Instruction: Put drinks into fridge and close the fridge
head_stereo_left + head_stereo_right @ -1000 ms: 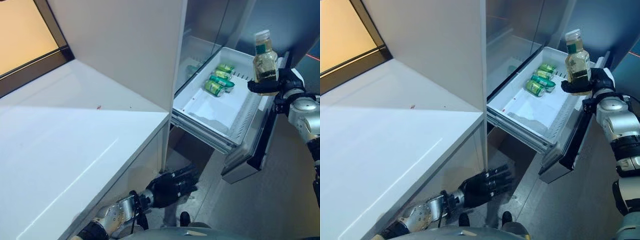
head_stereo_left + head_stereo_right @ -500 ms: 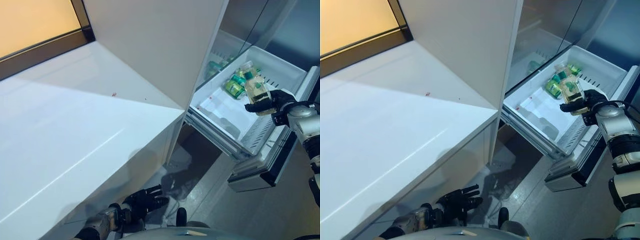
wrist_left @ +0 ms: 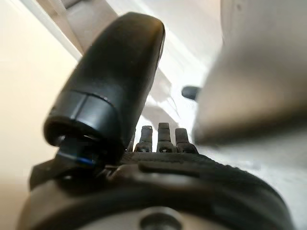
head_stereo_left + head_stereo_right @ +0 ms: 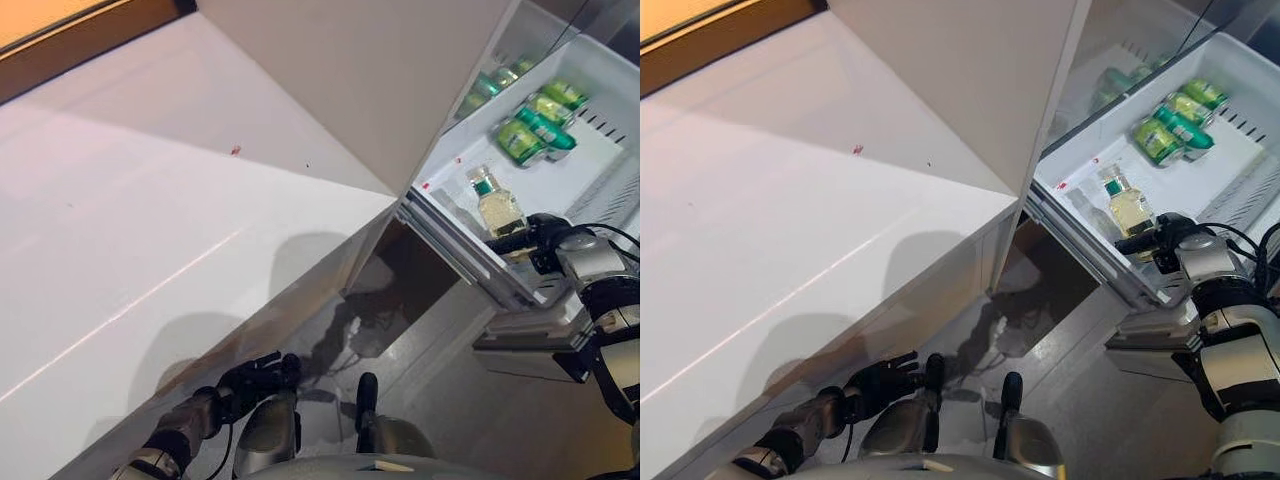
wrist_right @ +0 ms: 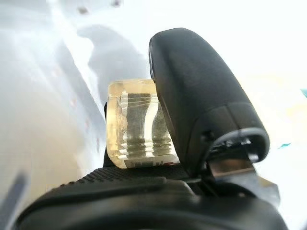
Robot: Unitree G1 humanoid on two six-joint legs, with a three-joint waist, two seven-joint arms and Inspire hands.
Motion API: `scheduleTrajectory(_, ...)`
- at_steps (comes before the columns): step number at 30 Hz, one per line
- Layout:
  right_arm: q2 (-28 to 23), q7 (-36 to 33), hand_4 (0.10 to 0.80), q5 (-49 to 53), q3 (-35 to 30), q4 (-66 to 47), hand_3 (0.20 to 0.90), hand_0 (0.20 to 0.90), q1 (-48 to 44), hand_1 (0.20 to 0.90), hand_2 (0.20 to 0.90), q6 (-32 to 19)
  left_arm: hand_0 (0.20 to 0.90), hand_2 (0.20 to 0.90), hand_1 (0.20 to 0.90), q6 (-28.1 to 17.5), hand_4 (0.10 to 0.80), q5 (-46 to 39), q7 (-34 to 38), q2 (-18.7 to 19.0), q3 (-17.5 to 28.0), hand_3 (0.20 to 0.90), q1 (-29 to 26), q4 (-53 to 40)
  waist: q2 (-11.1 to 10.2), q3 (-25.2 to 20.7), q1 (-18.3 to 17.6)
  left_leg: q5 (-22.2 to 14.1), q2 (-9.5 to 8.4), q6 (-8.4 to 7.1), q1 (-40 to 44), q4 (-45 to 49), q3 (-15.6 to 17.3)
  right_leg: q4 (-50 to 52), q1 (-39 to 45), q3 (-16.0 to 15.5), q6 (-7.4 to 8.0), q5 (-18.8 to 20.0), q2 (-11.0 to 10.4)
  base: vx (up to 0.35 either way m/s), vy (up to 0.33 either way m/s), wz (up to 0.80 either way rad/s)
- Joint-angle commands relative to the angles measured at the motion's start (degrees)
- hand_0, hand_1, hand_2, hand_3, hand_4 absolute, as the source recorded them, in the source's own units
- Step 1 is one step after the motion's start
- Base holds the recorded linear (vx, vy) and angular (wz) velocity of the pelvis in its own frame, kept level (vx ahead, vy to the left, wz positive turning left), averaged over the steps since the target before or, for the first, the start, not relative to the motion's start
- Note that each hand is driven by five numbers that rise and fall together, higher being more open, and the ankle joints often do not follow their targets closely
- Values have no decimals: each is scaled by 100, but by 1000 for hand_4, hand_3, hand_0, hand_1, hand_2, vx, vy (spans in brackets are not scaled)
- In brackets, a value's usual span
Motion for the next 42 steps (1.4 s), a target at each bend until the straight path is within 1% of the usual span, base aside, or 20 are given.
scheduleTrajectory(1,-625,-31,100,-431,221,-64,200,300,-970,300,300,-307,900,900,900,-146,800,10,-171,4,-150,900,39,-46,-9,-179,-33,-575,-6,28,-351,757,-415,894,-503,-29,-284,-396,305,-37,15,3)
scheduleTrajectory(5,-571,91,100,-671,263,16,200,300,-952,300,300,-254,900,900,900,-232,800,72,-199,10,-205,900,-40,-106,49,-36,-18,-574,-42,31,-467,825,-466,953,-591,-22,-309,-403,302,-15,2,5)
scheduleTrajectory(7,-526,121,180,-695,300,57,280,368,-946,368,368,-231,900,900,900,-228,800,51,-205,16,-236,900,-93,-154,59,30,-6,-566,-61,33,-515,833,-484,957,-627,-23,-316,-396,306,-10,-8,20)
scheduleTrajectory(8,-498,135,385,-703,305,69,485,545,-948,545,545,-207,900,900,900,-228,800,1,-200,17,-243,900,-106,-187,64,61,3,-564,-62,34,-536,836,-484,968,-650,-31,-318,-398,304,-9,-5,12)
scheduleTrajectory(9,-494,135,432,-706,303,71,532,585,-944,585,585,-205,900,900,900,-227,800,-1,-199,16,-240,900,-110,-194,66,65,5,-563,-64,35,-542,835,-486,970,-656,-31,-319,-398,304,-16,-2,9)
scheduleTrajectory(10,-476,149,800,-755,296,79,900,900,-925,900,900,-194,900,900,900,-237,800,-12,-179,10,-234,900,-130,-230,70,88,11,-558,-71,36,-563,831,-491,974,-678,-36,-321,-396,307,-12,1,8)
scheduleTrajectory(13,-416,44,800,-744,303,84,900,900,-894,900,900,-269,900,900,900,-409,800,79,70,6,-225,900,-175,-291,64,153,36,-542,-77,44,-602,832,-497,1000,-725,-58,-325,-383,309,-14,-3,7)
scheduleTrajectory(18,-388,-105,800,-470,264,-127,900,900,-913,900,900,-370,900,900,900,-354,800,208,252,60,-149,900,-186,-314,35,180,44,-541,-70,45,-576,826,-476,1025,-719,-94,-327,-387,308,0,0,0)
scheduleTrajectory(21,-369,-351,800,113,58,-367,900,900,-848,900,900,-548,900,900,900,-353,800,203,317,68,-59,900,-115,-287,14,144,28,-561,-68,45,-497,806,-453,1049,-665,-110,-331,-418,299,32,43,0)
scheduleTrajectory(23,-353,-385,800,229,-67,-512,900,900,-778,900,900,-580,900,900,900,-362,800,219,313,62,-17,900,-64,-274,-4,112,17,-580,-70,46,-450,800,-438,1057,-632,-106,-331,-435,299,46,40,0)
scheduleTrajectory(29,-431,-607,800,865,-526,-1294,900,900,-427,900,900,-904,900,900,900,-352,800,370,317,-12,98,900,101,-257,-120,-95,-85,-654,-82,63,-211,767,-293,1037,-439,-89,-312,-448,276,47,73,0)
scheduleTrajectory(34,-562,-717,800,1149,-1011,-1878,900,900,-108,900,900,-1140,900,900,900,-359,800,523,293,-97,103,900,208,-214,-229,-375,-202,-714,-103,96,54,629,-158,969,-255,-19,-249,-451,250,50,94,-5)
scheduleTrajectory(35,-613,-896,800,1310,-1141,-1998,900,900,-39,900,900,-1349,900,900,900,-378,800,550,267,-125,76,900,233,-188,-251,-466,-244,-727,-116,109,125,580,-124,935,-205,7,-228,-442,241,40,123,-9)
scheduleTrajectory(37,-678,-1197,800,1502,-1361,-2133,900,900,37,900,900,-1577,900,900,900,-402,800,583,245,-180,50,900,264,-107,-273,-611,-289,-754,-127,129,250,493,-66,879,-120,51,-195,-435,230,49,136,-6)
scheduleTrajectory(38,-703,-1379,800,1608,-1471,-2180,900,900,75,900,900,-1796,900,900,900,-417,800,597,237,-197,43,900,298,-87,-277,-672,-303,-763,-135,139,302,457,-50,861,-90,72,-179,-430,225,52,149,-9)
scheduleTrajectory(40,-661,-1736,800,1631,-1869,-2413,900,900,274,900,900,-2005,900,900,900,-454,800,639,220,-253,40,900,364,-11,-284,-843,-360,-812,-161,164,408,403,-1,822,-24,133,-130,-425,203,48,145,-13)
scheduleTrajectory(41,-665,-1818,800,1621,-1934,-2473,900,900,318,900,900,-2055,900,900,900,-463,800,644,219,-265,40,900,377,13,-285,-885,-374,-817,-170,172,430,388,11,805,-9,151,-117,-417,196,53,161,-7)
scheduleTrajectory(42,-668,-2186,800,1644,-2137,-2648,900,900,461,900,900,-2254,900,900,900,-495,800,633,201,-285,21,900,421,67,-279,-992,-408,-833,-191,197,496,350,43,770,37,194,-86,-398,181,52,163,-5)
